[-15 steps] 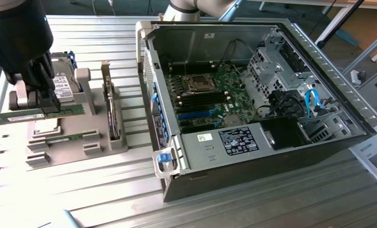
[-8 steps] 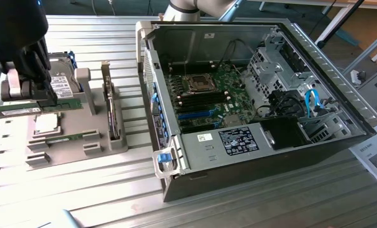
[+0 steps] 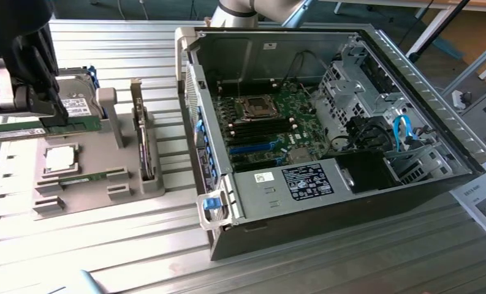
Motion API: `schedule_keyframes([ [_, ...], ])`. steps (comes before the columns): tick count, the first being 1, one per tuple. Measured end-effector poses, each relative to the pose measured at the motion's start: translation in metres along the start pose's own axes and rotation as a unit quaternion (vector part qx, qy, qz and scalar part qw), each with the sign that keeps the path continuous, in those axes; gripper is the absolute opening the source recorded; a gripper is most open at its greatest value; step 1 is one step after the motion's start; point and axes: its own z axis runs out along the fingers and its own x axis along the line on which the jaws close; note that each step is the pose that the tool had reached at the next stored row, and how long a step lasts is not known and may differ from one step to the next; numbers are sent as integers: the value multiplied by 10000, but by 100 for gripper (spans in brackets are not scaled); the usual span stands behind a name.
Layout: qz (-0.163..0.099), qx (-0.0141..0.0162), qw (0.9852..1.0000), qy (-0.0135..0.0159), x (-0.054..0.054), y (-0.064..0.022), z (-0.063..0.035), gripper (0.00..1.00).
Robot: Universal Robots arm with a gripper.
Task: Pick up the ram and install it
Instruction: 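Pick up the ram and move it above insertion slot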
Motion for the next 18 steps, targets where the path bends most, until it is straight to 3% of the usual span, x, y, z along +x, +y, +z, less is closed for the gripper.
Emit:
schedule_keyframes([
  [4,0,0,10000,0,1,-1,-115,12],
  [13,0,0,10000,1,0,-3,-125,12],
  [18,0,0,10000,1,3,-51,-126,12],
])
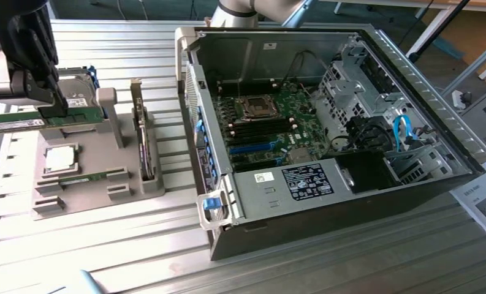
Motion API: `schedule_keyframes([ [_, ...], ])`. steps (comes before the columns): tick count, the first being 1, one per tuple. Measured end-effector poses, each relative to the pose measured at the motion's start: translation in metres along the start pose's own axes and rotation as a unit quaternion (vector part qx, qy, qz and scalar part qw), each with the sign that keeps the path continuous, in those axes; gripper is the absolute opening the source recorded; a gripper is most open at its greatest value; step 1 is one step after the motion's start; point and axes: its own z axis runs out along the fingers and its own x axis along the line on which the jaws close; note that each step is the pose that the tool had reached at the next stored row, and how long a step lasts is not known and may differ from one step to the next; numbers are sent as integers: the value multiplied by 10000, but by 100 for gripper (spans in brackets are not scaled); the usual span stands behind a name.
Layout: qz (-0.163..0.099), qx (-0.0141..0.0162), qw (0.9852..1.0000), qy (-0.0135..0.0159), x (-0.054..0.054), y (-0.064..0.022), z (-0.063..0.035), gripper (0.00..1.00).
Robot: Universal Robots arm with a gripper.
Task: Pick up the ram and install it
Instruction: 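Pick up the ram and move it above insertion slot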
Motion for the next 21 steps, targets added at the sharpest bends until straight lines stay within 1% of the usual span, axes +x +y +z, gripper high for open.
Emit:
schedule_keyframes([
  [2,0,0,10000,-1,4,-51,0,12],
  [3,0,-1,10000,0,7,-97,0,12],
  [7,0,-3,10000,0,17,-207,-1,12],
  [11,0,-6,10000,-1,28,-343,-1,12],
  [13,0,-10,10000,-1,37,-445,-1,12],
  [15,0,-12,10000,-1,43,-528,-2,12],
  [17,0,-17,10000,0,50,-640,-3,12],
  [18,0,-19,10000,-1,55,-716,-2,12],
  [21,0,-24,10000,-1,65,-850,-4,12],
])
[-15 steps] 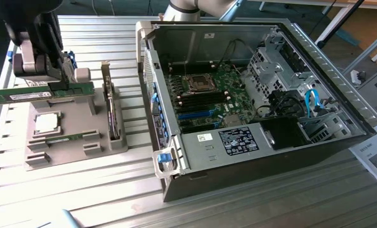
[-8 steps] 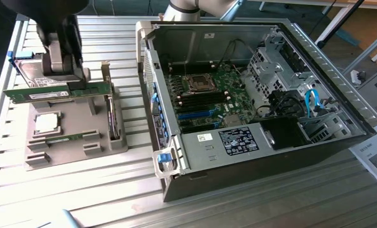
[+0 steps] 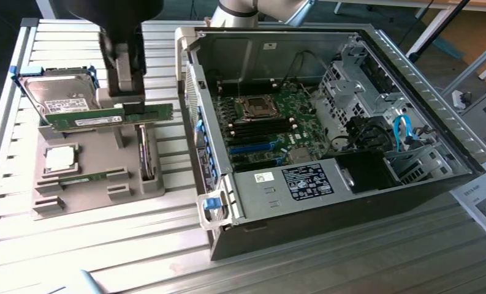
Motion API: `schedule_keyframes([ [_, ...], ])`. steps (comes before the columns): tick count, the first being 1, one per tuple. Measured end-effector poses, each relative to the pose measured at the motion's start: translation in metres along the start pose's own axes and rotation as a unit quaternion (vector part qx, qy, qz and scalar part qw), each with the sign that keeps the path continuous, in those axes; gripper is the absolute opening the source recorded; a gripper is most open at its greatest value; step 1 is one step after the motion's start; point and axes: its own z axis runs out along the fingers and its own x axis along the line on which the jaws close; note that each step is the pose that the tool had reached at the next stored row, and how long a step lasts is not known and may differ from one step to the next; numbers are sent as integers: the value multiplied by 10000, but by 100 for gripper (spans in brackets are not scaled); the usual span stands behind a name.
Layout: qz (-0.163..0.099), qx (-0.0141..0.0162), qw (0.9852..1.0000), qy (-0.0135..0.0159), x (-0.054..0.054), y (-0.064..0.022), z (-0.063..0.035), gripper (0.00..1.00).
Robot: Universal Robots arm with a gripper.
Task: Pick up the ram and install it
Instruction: 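Pick up the ram and move it above insertion slot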
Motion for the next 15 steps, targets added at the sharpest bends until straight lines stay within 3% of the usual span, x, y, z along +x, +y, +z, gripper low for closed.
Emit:
schedule_keyframes([
  [4,0,-7,10000,0,18,-192,-2,12],
  [7,0,-13,10000,-1,43,-418,-4,12],
  [15,0,-19,10000,0,81,-715,-7,12],
])
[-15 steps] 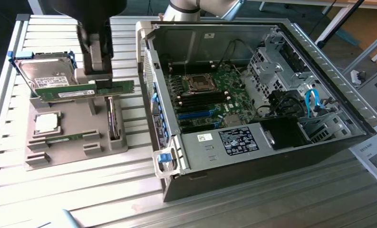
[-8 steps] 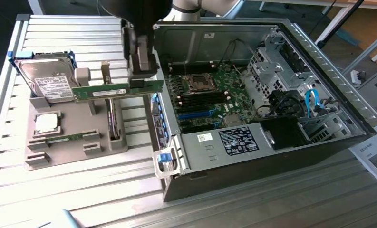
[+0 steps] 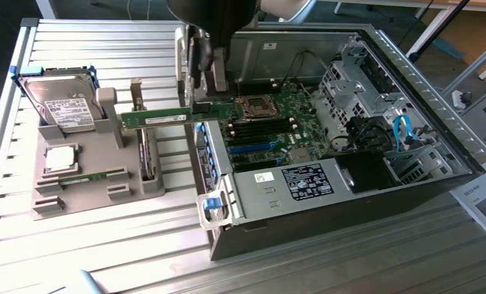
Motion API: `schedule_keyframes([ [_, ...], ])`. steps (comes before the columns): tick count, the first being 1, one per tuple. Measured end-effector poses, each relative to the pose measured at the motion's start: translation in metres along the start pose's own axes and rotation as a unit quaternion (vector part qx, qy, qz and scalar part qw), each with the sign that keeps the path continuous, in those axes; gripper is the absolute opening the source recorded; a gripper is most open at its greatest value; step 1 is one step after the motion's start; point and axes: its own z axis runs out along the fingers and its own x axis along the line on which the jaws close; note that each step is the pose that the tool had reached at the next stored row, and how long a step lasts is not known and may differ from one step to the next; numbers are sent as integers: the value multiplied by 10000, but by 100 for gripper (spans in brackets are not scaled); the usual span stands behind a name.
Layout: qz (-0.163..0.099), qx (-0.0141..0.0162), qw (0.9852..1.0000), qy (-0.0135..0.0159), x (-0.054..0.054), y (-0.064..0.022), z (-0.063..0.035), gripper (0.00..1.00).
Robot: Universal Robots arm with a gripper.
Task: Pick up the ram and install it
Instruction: 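Pick up the ram and move it above insertion slot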
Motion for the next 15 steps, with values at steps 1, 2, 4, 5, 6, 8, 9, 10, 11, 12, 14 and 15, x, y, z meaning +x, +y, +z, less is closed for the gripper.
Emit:
schedule_keyframes([
  [1,0,-1,10000,0,6,-45,-1,12],
  [2,0,-1,10000,-1,13,-96,-1,12],
  [4,0,-3,10000,0,26,-196,-3,12],
  [5,0,-3,10000,-1,33,-249,-3,12],
  [6,0,-4,10000,0,39,-301,-4,12],
  [8,0,-6,10000,0,50,-397,-5,12],
  [9,-1,-7,10000,0,54,-428,-6,12],
  [10,0,-7,10000,0,58,-463,-6,12],
  [11,0,-8,10000,0,62,-489,-6,12],
  [12,0,-9,10000,0,70,-561,-7,12],
  [14,0,-10,10000,-1,79,-635,-8,12],
  [15,0,-11,10000,0,85,-686,-9,12],
])
